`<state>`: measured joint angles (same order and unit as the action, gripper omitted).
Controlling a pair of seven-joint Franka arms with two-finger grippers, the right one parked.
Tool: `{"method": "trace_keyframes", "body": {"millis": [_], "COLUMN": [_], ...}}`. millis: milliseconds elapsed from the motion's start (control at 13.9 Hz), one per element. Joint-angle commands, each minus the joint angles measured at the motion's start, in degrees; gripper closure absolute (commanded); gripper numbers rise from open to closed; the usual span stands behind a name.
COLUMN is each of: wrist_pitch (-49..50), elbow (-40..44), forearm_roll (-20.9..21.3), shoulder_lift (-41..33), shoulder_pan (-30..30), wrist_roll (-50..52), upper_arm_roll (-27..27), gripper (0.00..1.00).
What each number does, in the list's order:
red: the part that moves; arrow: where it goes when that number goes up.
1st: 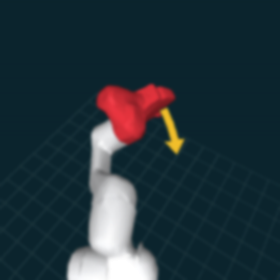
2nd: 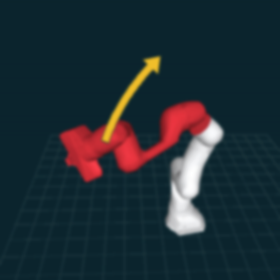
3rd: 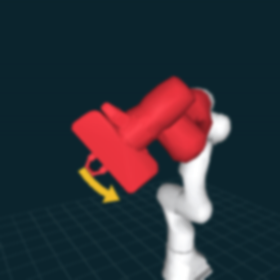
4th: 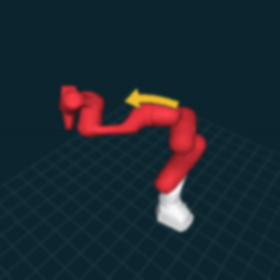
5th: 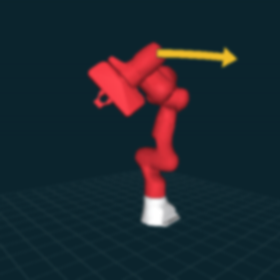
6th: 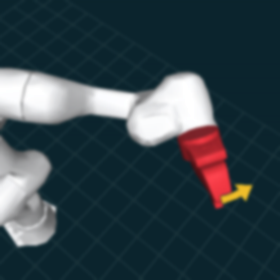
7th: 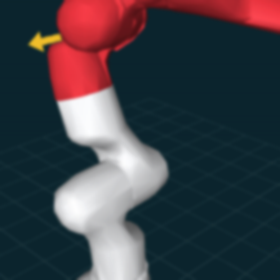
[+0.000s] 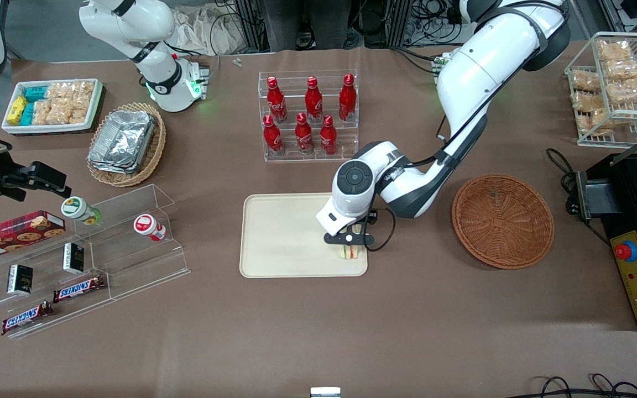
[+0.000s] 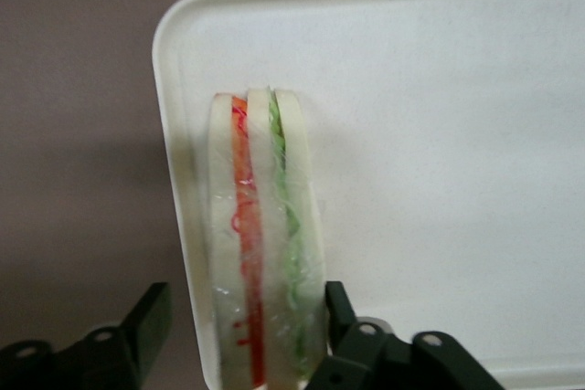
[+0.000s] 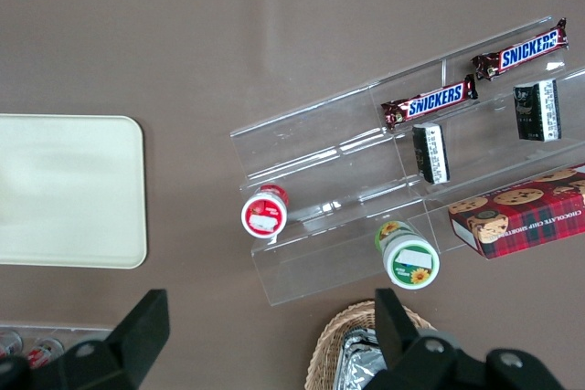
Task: Place sandwich from basket to tray
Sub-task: 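Lower the sandwich onto the tray and open the left gripper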
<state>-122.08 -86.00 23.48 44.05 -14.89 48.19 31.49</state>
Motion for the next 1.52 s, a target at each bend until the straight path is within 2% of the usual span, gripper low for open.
{"method": "trace_keyframes", "body": {"millis": [0,144,289,361,577,938,1082,1155,1299,1443], "wrist_pitch": [5.8,9.5,15.3,17.1,23.5,31.9,34.2,34.5,33.8,33.8], "elbow": [0.7,0.7,0.7,0.6,0.7,0.6,0.0,-0.7,-3.1,-5.9], "forearm_roll": [0.6,0.2,-3.9,-5.3,-13.9,-22.3,-23.0,-22.3,-22.6,-23.2], "shoulder_lift": [-6.8,-12.3,-17.7,-20.6,-27.4,-34.2,-36.7,-38.2,-41.9,-45.6], "shoulder_pan": [-0.5,1.8,5.4,8.0,15.4,26.9,28.3,26.1,16.2,12.2], "wrist_roll": [1.7,2.6,1.9,-1.7,-17.3,-34.1,-38.3,-38.5,-38.7,-42.0], "upper_arm_roll": [-0.3,-0.2,-0.1,0.1,0.0,-0.2,-1.7,-6.1,-20.2,-26.9], "gripper": [0.0,0.0,0.0,0.0,0.0,0.0,0.0,0.0,0.0,0.0]}}
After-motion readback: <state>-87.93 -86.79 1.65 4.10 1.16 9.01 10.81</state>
